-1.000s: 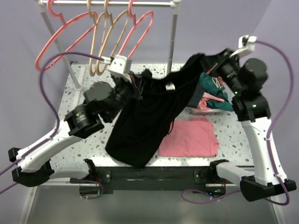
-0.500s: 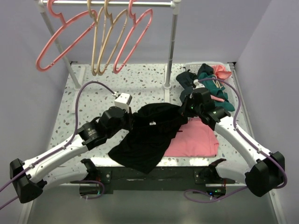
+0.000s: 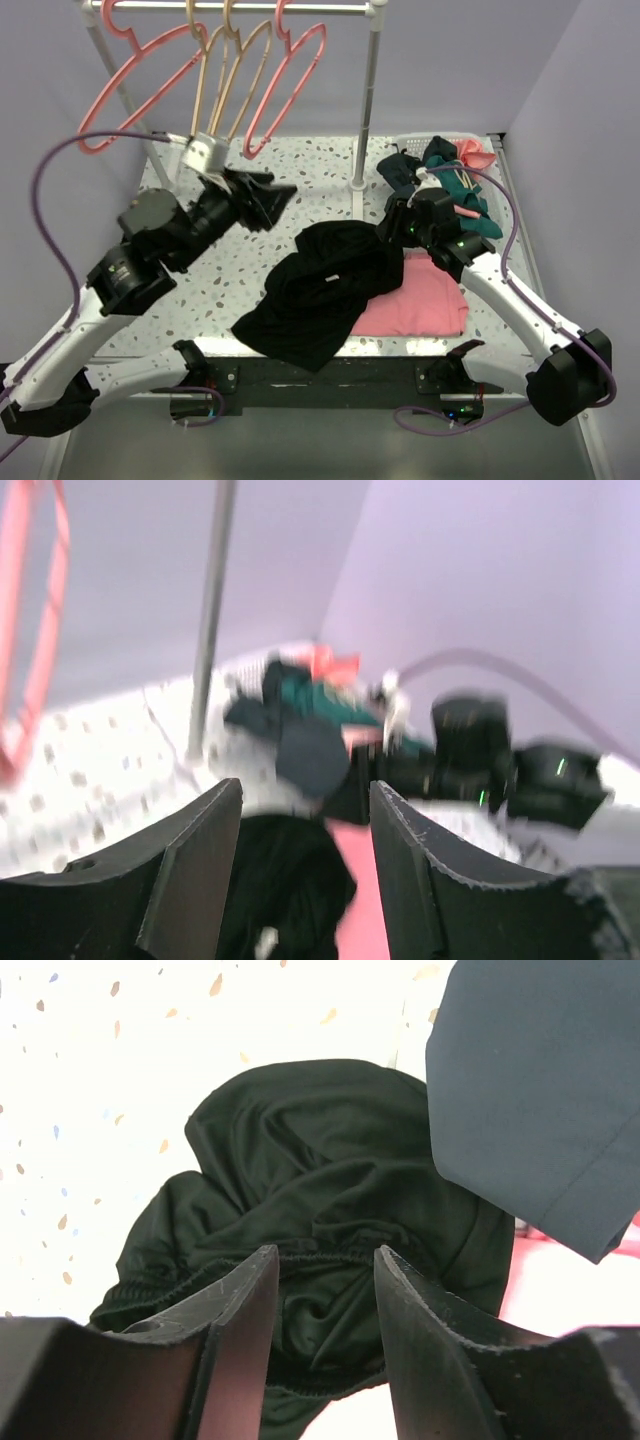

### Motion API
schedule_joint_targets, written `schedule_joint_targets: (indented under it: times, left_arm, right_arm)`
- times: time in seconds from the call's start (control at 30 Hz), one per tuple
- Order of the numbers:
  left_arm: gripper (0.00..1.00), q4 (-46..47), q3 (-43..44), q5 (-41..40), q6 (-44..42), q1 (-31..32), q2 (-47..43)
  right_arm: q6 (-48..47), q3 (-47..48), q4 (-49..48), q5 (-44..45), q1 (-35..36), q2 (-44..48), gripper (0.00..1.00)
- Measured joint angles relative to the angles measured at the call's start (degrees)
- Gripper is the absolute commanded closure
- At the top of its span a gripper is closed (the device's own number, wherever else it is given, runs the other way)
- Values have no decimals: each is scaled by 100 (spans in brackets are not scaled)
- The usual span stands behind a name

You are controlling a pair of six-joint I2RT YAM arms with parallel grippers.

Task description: Place the shorts on the hanger

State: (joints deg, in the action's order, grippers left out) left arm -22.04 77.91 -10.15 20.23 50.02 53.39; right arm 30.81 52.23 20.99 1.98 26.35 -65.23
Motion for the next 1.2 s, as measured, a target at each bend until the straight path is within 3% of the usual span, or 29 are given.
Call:
schedule_joint_targets:
  times: [0.17, 0.33, 0.67, 0.97, 1.2]
  left_arm:
    - [34, 319, 1602, -625, -527, -35, 734]
    - [38, 323, 2820, -800, -872, -529, 1845]
    - [45, -809, 4981, -577, -1191, -1572, 4218]
    - [46, -1366, 5012, -664, -1421, -1790, 4378]
    - [54, -1397, 4577, -756, -1508, -1821, 4378]
  right_arm:
    - [-4, 0, -151, -55, 2, -7, 48]
    - [-85, 15, -234, -142, 42, -186, 48]
    - [-164, 28, -232, -260, 129, -461, 48]
    - [-177, 26, -262, -317, 151, -463, 48]
    - [-175, 26, -302, -326, 164, -603, 48]
